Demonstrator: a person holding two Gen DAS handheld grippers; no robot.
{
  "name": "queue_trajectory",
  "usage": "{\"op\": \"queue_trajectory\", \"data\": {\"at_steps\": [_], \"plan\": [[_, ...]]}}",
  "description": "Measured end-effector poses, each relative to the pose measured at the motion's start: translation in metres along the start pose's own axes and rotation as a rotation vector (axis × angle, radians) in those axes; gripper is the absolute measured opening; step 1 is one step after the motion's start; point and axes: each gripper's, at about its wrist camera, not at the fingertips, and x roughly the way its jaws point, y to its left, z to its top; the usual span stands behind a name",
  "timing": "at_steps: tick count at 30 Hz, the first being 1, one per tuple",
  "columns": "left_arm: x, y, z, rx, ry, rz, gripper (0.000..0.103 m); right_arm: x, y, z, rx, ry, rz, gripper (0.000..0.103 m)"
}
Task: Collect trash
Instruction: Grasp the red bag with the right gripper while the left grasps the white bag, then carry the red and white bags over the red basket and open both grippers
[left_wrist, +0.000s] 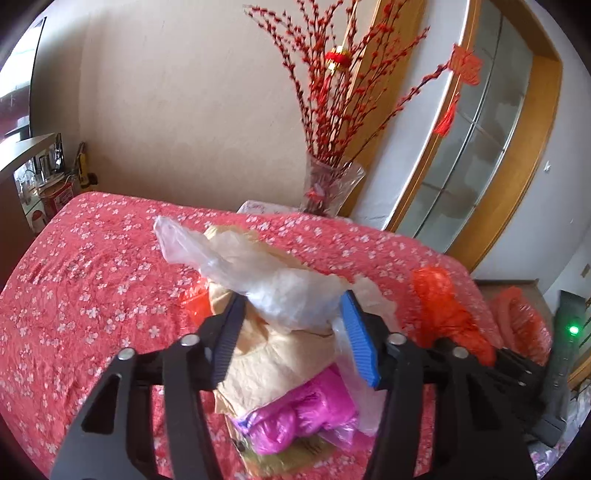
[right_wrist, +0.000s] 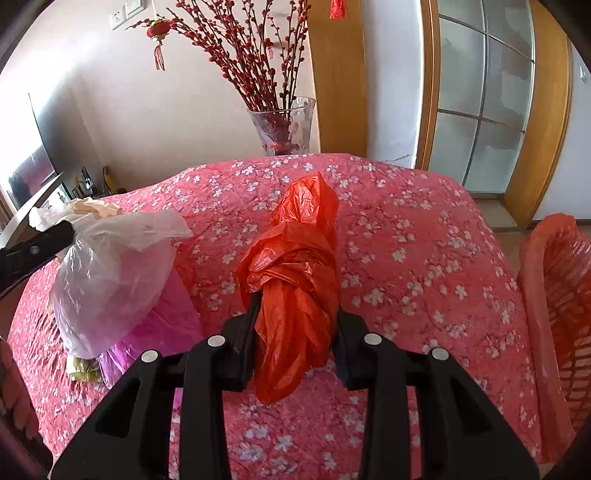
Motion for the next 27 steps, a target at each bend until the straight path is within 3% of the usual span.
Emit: {"op": "queue_trajectory", "data": {"at_steps": [6,10,13,27], "plan": [[0.013,-0.005,0.002,0.052,0.03,0.027,0.044,-0.002,-0.007,-0.004,0.01,-0.001,0.011,0.035],[0.019,-0.01,-0.001,0.072,0.051,0.008,0.023,-0.004,-0.009,-0.007,0.014,-0.003,0.014,0.035],[0.016,-0.011,-0.002,0.077,0.035,-0.012,0.015,-0.008,-0.012,-0.007,0.018,-0.009,0.012,0.035],[-0.046,-0.036,0.008,0.103,-0.098,-0.144,0.013,-0.051,-0.03,-0.003,0.046,-0.087,0.006,0.035]]}}
